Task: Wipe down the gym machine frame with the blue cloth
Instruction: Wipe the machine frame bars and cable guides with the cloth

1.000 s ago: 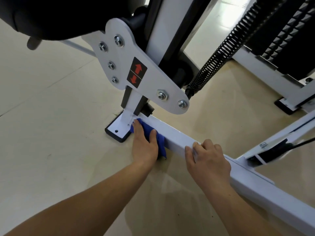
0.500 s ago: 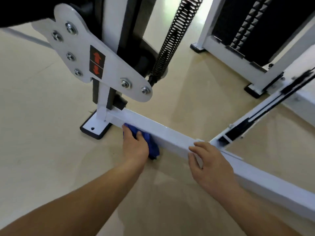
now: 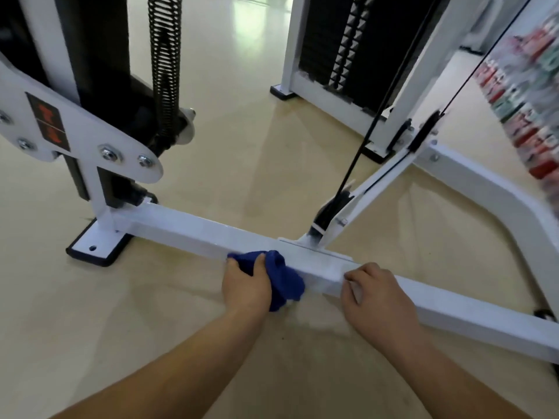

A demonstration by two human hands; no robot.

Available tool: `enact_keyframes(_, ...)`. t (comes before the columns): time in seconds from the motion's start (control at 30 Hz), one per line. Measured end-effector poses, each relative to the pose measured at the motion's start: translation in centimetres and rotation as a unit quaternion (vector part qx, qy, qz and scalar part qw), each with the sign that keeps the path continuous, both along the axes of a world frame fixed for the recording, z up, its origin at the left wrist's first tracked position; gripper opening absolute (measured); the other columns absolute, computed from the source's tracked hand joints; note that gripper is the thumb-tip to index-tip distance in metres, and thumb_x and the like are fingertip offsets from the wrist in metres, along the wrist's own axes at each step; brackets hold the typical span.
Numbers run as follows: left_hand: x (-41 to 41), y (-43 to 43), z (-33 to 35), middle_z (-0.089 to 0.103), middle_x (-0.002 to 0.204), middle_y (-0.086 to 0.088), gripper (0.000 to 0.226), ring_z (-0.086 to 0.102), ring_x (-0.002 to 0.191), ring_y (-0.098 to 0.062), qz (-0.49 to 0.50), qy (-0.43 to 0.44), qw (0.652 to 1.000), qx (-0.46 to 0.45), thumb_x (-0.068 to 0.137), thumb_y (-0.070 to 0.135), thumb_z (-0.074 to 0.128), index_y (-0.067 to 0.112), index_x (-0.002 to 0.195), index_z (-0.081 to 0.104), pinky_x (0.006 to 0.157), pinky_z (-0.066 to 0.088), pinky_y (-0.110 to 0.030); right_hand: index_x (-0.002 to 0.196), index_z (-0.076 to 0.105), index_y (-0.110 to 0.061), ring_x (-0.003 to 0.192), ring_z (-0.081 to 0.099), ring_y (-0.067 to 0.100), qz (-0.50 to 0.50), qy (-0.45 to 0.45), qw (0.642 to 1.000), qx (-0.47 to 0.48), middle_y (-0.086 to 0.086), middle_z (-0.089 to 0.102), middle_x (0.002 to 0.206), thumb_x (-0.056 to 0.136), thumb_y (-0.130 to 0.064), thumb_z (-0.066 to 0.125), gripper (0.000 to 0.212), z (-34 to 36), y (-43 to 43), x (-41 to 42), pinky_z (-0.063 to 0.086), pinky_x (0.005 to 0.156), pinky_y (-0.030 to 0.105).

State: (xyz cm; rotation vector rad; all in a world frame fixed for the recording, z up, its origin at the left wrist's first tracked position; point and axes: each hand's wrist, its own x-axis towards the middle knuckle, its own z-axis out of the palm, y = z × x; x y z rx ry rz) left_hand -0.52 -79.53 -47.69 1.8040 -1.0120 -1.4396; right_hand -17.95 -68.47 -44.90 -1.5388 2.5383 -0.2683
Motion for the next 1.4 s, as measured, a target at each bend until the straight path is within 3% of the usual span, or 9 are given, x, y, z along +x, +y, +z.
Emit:
enact_keyframes(0.2, -5.6, 4.8, 2.8, 0.076, 0.083, 0.005, 0.010, 0.071, 0.077, -0.011, -0.259, 0.104, 0.960, -0.027, 0.094, 0.018, 0.063, 0.019, 0.095, 0.073, 0.070, 0.055, -0.022, 0.105, 0.065, -0.034, 0.093, 0.063, 0.015, -0.041, -0.153, 0.985, 0.062, -0.012, 0.064, 0.105, 0.088, -0.029, 0.054, 0.021, 3.3, -0.5, -0.9, 0.055, 0.080, 0.039)
enact_keyframes(0.37, -1.8, 0.0, 4.2, 0.071, 0.099, 0.012, 0.022, 0.068, 0.096, -0.008, -0.139, 0.038, 0.982, -0.119, 0.091, 0.025, 0.071, 0.029, 0.110, 0.062, 0.087, 0.055, -0.029, 0.125, 0.067, -0.025, 0.093, 0.063, 0.002, -0.124, -0.230, 0.959, -0.113, -0.009, 0.069, 0.120, 0.098, -0.025, 0.057, 0.029, 5.7, -1.2, -1.4, 0.048, 0.081, 0.022)
enact_keyframes(0.53, 0.3, -5.1, 6.1, 0.070, 0.097, 0.013, 0.019, 0.067, 0.095, -0.005, -0.143, 0.031, 0.969, -0.197, 0.090, 0.027, 0.072, 0.027, 0.107, 0.064, 0.085, 0.055, -0.031, 0.133, 0.062, -0.026, 0.095, 0.057, -0.012, -0.138, -0.289, 0.934, -0.158, -0.018, 0.063, 0.116, 0.099, -0.041, 0.060, 0.037, 6.3, -3.5, 1.1, 0.037, 0.073, 0.004)
enact_keyframes(0.63, -1.2, -7.5, 7.1, 0.075, 0.097, 0.015, 0.022, 0.070, 0.096, -0.002, -0.223, 0.063, 0.943, -0.240, 0.091, 0.019, 0.069, 0.035, 0.105, 0.072, 0.086, 0.056, -0.027, 0.144, 0.052, -0.026, 0.111, 0.059, 0.001, -0.152, -0.291, 0.926, -0.184, -0.016, 0.058, 0.131, 0.098, -0.050, 0.060, 0.053, 6.7, -4.9, 2.1, 0.041, 0.086, 0.016)
enact_keyframes(0.7, -2.6, -7.8, 6.7, 0.077, 0.103, 0.011, 0.027, 0.070, 0.100, -0.003, -0.271, 0.098, 0.932, -0.218, 0.096, 0.015, 0.063, 0.032, 0.114, 0.073, 0.091, 0.054, -0.025, 0.140, 0.053, -0.028, 0.115, 0.055, 0.002, -0.152, -0.278, 0.928, -0.194, -0.026, 0.055, 0.119, 0.098, -0.048, 0.060, 0.047, 7.1, -6.1, 2.4, 0.038, 0.092, 0.021)
enact_keyframes(0.8, -3.7, -6.3, 5.1, 0.076, 0.105, 0.006, 0.031, 0.069, 0.092, -0.003, -0.342, 0.143, 0.920, -0.127, 0.105, 0.016, 0.050, 0.034, 0.123, 0.067, 0.085, 0.051, -0.020, 0.123, 0.058, -0.037, 0.096, 0.053, -0.004, -0.142, -0.262, 0.939, -0.174, -0.030, 0.055, 0.098, 0.101, -0.041, 0.058, 0.023, 7.7, -8.0, 2.7, 0.037, 0.077, 0.011)
enact_keyframes(1.07, -3.9, -8.8, 5.1, 0.071, 0.102, 0.019, 0.033, 0.064, 0.085, 0.013, -0.358, 0.169, 0.903, -0.165, 0.103, 0.007, 0.051, 0.032, 0.121, 0.063, 0.074, 0.045, -0.004, 0.144, 0.055, -0.031, 0.132, 0.054, 0.011, -0.148, -0.220, 0.953, -0.145, -0.014, 0.059, 0.141, 0.098, -0.031, 0.065, 0.047, 7.9, -8.4, 2.7, 0.042, 0.104, 0.025)
enact_keyframes(1.23, -5.5, -9.7, 6.3, 0.075, 0.106, 0.002, 0.040, 0.067, 0.087, -0.015, -0.417, 0.190, 0.882, -0.110, 0.107, 0.018, 0.044, 0.050, 0.114, 0.067, 0.079, 0.058, -0.029, 0.143, 0.056, -0.034, 0.125, 0.049, -0.003, -0.136, -0.232, 0.952, -0.145, -0.020, 0.057, 0.136, 0.099, -0.031, 0.065, 0.045, 8.3, -8.0, 2.3, 0.035, 0.099, 0.019)
enact_keyframes(1.4, -2.0, -8.2, 5.1, 0.074, 0.115, 0.004, 0.034, 0.068, 0.107, -0.012, -0.425, 0.208, 0.875, -0.097, 0.106, 0.017, 0.048, 0.039, 0.125, 0.065, 0.098, 0.051, -0.027, 0.145, 0.054, -0.030, 0.136, 0.049, 0.005, -0.158, -0.240, 0.946, -0.151, -0.015, 0.055, 0.146, 0.100, -0.031, 0.063, 0.046, 8.0, -8.1, 2.5, 0.034, 0.101, 0.019)
